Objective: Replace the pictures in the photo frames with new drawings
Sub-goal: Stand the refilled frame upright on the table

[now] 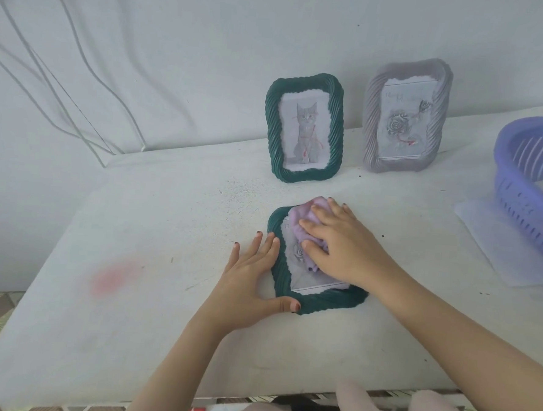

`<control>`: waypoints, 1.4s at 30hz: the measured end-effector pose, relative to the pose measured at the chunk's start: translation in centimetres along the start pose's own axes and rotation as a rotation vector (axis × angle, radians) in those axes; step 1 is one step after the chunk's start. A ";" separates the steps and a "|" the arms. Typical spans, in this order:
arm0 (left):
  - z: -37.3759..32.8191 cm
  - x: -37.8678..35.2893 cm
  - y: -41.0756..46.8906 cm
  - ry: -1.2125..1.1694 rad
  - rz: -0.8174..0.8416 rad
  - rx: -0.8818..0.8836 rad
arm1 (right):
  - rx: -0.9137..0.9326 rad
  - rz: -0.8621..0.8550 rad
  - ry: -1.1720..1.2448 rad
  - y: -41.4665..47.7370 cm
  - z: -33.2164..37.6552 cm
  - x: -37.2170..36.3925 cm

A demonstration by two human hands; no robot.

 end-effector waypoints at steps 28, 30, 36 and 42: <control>0.1 -0.2 0.0 -0.030 -0.018 -0.013 | -0.005 0.044 -0.022 -1.5 0.9 -1.1; 0.2 -0.2 0.1 -0.029 -0.022 -0.012 | 0.065 0.079 0.022 -3.2 1.3 -1.4; 0.4 -0.3 0.1 -0.029 -0.043 -0.025 | 0.088 0.118 0.001 -8.1 1.1 -1.6; 0.2 -0.1 -0.1 -0.024 -0.024 -0.022 | -0.063 0.059 -0.011 -5.0 -0.4 0.3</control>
Point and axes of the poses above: each hand's wrist, its own y-axis towards the middle knuckle, its own x-axis out of the back of the hand, z = x × y, the point moved 1 cm from there along y, towards the middle knuckle, and after that the axes turned 12 degrees about z, right-handed, at the moved point
